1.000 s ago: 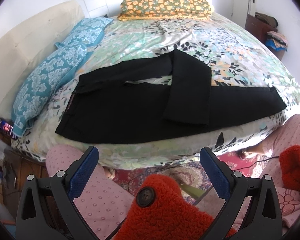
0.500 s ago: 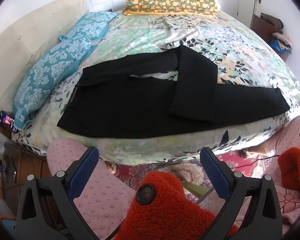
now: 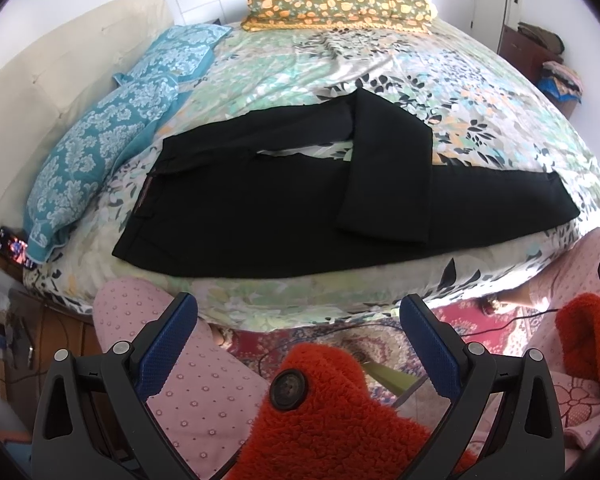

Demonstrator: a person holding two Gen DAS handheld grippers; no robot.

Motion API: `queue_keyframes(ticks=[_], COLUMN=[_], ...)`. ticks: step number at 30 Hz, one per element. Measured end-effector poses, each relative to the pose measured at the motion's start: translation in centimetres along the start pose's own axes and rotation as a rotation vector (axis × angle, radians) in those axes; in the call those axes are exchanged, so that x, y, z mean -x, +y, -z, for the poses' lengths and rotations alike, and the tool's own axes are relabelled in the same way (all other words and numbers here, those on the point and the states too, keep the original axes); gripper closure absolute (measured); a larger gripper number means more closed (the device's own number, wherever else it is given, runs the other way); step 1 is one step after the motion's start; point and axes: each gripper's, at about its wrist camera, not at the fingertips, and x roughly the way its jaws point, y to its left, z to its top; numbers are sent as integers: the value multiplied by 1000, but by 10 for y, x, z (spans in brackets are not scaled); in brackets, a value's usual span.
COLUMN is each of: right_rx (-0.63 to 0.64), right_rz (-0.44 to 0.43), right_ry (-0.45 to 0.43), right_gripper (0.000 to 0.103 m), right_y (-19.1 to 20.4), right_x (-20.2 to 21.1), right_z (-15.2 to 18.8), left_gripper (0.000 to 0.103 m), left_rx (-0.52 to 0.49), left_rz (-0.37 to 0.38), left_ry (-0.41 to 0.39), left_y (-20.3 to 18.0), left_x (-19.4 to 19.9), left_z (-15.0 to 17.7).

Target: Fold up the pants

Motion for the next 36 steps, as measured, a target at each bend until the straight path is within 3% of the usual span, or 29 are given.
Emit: queue_keyframes(ticks=[36], right_rx=[13], right_rz=[-5], right_ry=[20], right_gripper=[0], right_y=[0], right_x=[-5], right_z=[2], left_gripper=[2], left_rx=[-12], left_rz=[14], left_ry=[9], left_y=[1], left_x=[-6], left_z=[1])
